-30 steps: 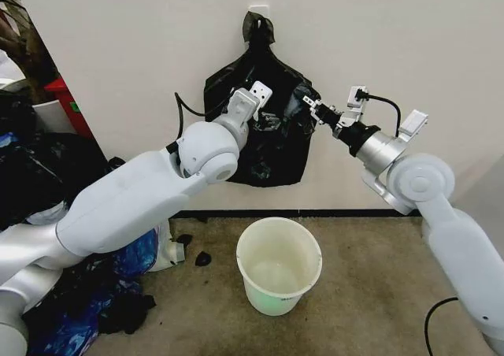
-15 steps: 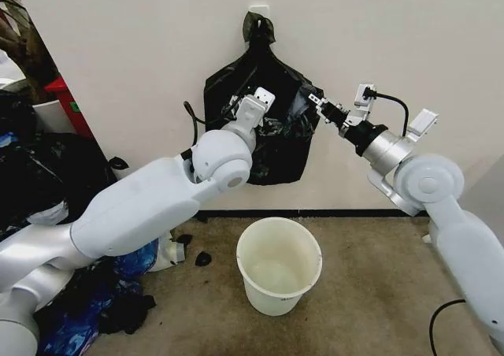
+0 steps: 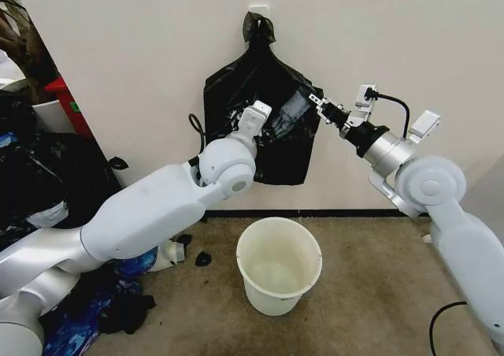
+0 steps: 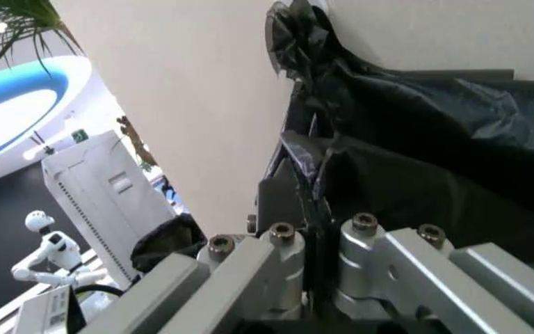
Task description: Place the garbage bag over the trash bin.
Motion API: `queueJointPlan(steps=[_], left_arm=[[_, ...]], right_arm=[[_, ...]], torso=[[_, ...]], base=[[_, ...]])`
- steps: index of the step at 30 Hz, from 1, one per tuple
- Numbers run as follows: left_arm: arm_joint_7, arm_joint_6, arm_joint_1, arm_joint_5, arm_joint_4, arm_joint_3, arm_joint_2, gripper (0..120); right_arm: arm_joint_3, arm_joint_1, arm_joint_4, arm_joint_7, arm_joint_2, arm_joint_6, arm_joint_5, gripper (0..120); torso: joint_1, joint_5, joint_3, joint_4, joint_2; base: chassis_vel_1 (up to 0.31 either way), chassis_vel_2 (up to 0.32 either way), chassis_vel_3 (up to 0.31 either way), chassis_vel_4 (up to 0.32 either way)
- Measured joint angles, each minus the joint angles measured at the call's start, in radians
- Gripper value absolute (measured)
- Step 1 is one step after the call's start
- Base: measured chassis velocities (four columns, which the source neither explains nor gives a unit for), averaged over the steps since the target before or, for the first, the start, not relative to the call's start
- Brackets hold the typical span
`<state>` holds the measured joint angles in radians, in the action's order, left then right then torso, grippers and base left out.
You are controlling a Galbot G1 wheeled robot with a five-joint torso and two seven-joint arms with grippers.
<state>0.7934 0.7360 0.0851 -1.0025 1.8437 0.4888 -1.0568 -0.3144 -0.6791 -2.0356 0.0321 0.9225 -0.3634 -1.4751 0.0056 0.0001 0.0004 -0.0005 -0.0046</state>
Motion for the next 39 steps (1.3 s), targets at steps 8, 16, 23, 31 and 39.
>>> queueJointPlan(steps=[8,16,23,31,39], left_arm=[[-0.016,-0.001,0.007,0.016,0.004,-0.010,0.004,41],[-0.034,-0.013,0.010,0.019,0.016,-0.013,0.006,12],[-0.035,-0.027,0.010,-0.001,0.043,-0.026,0.007,0],[-0.029,-0.043,0.040,-0.080,0.133,-0.084,0.052,0],[-0.046,-0.080,0.094,-0.139,0.212,-0.195,0.109,0]], right_arm=[[-0.006,-0.011,0.001,0.000,-0.001,0.000,0.007,0],[-0.013,-0.016,0.001,0.002,-0.006,0.000,0.015,0],[-0.040,-0.052,0.000,-0.020,-0.022,0.004,0.055,0],[-0.070,-0.122,-0.005,-0.072,-0.052,0.023,0.141,0],[-0.101,-0.185,-0.045,-0.077,-0.076,0.032,0.173,0]], torso=[[0.000,0.0001,0.000,0.0000,0.000],[0.000,0.0001,0.000,-0.0001,0.000],[0.000,0.0001,0.000,0.0000,0.000],[0.000,0.0000,0.000,0.0002,0.000],[0.000,0.0000,0.000,-0.0002,0.000]], base=[[0.000,0.000,0.000,0.000],[0.000,0.000,0.000,0.000],[0.000,0.000,0.000,0.000],[0.000,0.000,0.000,0.000],[0.000,0.000,0.000,0.000]])
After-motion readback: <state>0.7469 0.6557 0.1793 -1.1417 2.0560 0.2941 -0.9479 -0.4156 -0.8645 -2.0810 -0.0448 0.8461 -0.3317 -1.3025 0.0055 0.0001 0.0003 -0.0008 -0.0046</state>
